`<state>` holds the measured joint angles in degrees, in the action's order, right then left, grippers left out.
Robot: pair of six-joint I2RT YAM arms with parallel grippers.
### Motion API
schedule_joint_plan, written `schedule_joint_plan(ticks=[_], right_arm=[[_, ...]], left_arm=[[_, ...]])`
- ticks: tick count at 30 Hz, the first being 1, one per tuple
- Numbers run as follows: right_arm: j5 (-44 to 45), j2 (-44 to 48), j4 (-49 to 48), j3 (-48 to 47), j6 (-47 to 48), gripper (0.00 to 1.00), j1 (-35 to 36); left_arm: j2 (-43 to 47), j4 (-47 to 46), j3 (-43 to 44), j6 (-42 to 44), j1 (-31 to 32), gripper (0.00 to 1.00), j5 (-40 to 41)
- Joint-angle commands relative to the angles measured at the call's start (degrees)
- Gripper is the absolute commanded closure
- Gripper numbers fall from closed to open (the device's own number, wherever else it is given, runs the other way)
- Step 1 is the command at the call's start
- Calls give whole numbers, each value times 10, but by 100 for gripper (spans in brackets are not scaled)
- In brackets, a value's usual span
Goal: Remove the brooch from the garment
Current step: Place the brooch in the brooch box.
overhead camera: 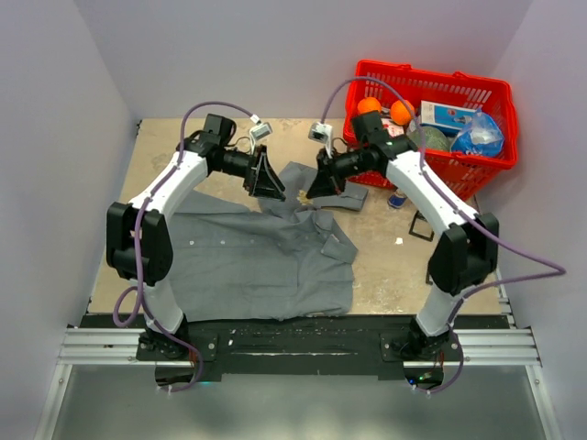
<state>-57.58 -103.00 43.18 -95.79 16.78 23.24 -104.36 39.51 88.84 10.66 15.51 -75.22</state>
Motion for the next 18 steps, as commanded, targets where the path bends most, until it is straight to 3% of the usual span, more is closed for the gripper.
schedule_joint_plan(ticks=[1, 3, 9, 13, 18], right_arm=[[197, 134, 100, 61, 174, 100, -42], [336, 172, 83, 127, 178, 100, -59], [520, 298, 29, 291, 286, 100, -131], [574, 320, -18, 377, 345, 100, -180], [620, 277, -67, 399, 369, 100, -211]], left_arm=[[-3, 0, 41, 10, 0, 4, 62], [-3, -1, 46, 10, 0, 1, 85], [-1, -11, 61, -6, 0, 0, 102], [4, -10, 54, -6, 0, 0, 106], [12, -7, 50, -6, 0, 1, 117]])
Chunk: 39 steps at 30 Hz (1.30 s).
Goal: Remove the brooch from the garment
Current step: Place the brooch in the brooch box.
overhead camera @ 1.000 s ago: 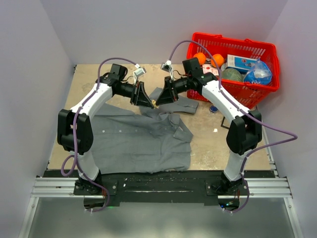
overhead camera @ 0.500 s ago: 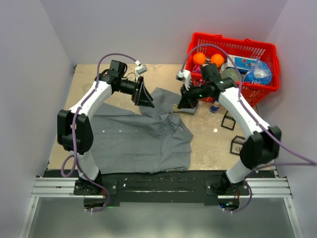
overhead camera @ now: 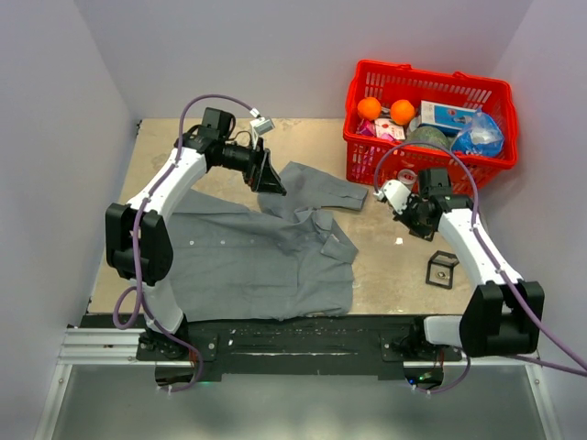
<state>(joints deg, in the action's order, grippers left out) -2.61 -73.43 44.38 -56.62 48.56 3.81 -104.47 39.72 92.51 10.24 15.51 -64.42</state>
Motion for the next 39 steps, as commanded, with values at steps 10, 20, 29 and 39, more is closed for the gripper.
schedule_joint_plan(ticks=[10, 20, 29, 39], right_arm=[[132, -94, -184, 25, 111, 100, -25], [162, -153, -244, 32, 138, 100, -28], [168, -177, -271, 57, 138, 100, -28], [165, -150, -273, 85, 100, 49, -28]], left_arm=[[35, 1, -6, 16, 0, 0, 33], [38, 15, -4, 30, 0, 0, 54], [41, 17, -8, 33, 0, 0, 57], [51, 18, -14, 28, -2, 1, 51]])
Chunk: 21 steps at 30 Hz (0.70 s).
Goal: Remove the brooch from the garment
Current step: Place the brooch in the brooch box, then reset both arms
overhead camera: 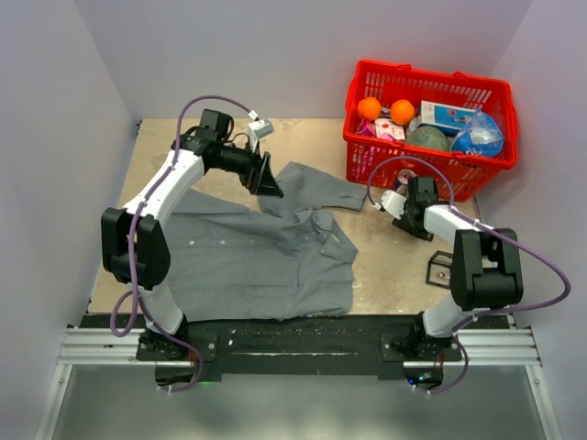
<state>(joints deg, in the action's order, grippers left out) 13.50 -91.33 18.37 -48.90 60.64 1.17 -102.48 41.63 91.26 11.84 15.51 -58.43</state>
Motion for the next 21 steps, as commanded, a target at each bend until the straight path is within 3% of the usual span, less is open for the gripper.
schedule_joint_plan(ticks=[1, 2, 4, 5, 6, 11, 15, 16, 17, 18, 21], right_arm=[[1, 43, -8, 6, -26, 45, -1], [-4, 49, 5, 3, -40, 41, -1], [-34, 62, 31, -19, -58, 26, 0], [-55, 75, 79, -33, -80, 5, 1], [-118, 81, 109, -69, -91, 1, 5], [-322, 109, 305, -180, -143, 1, 37], [-457, 99, 348, -292, -245, 1, 52], [-458, 99, 330, -307, -294, 1, 58], [-417, 99, 273, -322, -410, 1, 66], [-375, 100, 243, -352, -463, 1, 86], [-337, 87, 206, -446, -527, 1, 96]], left_arm=[[31, -1, -2, 13, -2, 0, -10], [30, -1, -1, 13, -2, 0, -12], [31, -4, -1, 12, -2, 0, -12], [30, -6, 0, 12, -2, 0, -15], [31, -7, 1, 11, -2, 0, -16], [34, -6, 2, 12, -2, 0, -21], [38, -4, 2, 13, -2, 0, -19], [39, -5, 3, 14, -2, 0, -13], [41, -4, 5, 17, -2, 0, 3], [45, -1, 7, 20, -3, 1, 11], [53, -2, 14, 26, -9, 0, 51]])
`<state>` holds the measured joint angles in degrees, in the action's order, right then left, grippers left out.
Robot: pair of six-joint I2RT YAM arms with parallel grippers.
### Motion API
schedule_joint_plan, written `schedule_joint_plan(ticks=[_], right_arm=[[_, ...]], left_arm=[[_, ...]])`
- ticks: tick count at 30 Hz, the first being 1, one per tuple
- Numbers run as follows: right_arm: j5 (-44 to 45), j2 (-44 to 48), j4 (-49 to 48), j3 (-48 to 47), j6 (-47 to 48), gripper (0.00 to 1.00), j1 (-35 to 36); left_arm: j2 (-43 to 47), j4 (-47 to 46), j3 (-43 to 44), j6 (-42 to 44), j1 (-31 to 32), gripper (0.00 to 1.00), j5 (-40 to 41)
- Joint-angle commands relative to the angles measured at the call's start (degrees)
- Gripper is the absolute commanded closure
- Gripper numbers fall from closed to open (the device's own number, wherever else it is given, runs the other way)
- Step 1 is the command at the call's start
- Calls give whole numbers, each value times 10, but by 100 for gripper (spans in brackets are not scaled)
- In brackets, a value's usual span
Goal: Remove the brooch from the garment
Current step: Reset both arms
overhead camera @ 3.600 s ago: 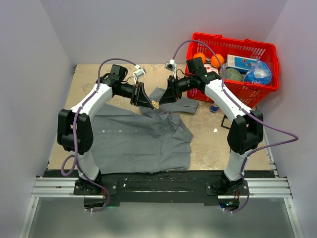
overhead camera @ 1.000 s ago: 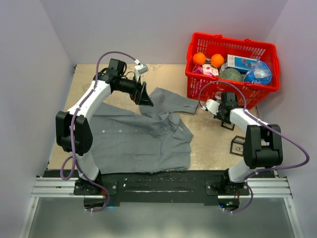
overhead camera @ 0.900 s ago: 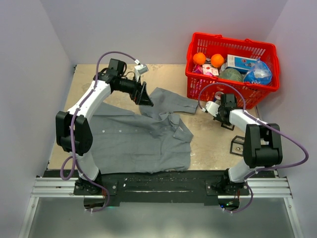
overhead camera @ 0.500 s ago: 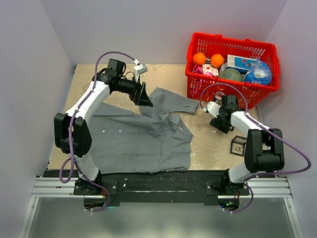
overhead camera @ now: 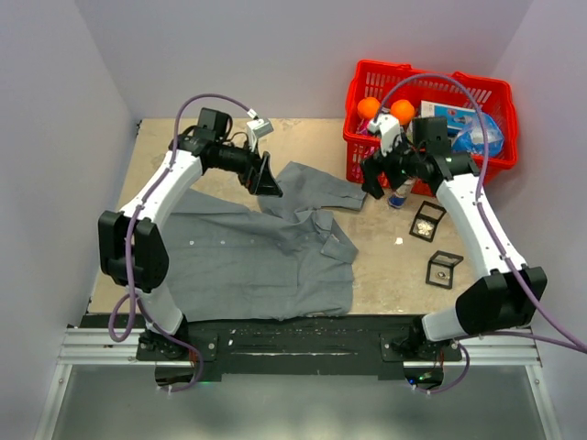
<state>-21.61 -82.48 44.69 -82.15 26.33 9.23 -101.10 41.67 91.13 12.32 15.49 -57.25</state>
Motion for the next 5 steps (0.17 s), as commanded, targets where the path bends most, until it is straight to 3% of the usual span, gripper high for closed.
schedule_joint_plan(ticks=[1, 5], right_arm=[[16, -20, -60, -141, -189, 1, 16], [-2, -85, -47, -308, -207, 1, 17]], left_arm=[[40, -4, 19, 21, -11, 0, 49], [36, -2, 65, 17, -32, 0, 114]])
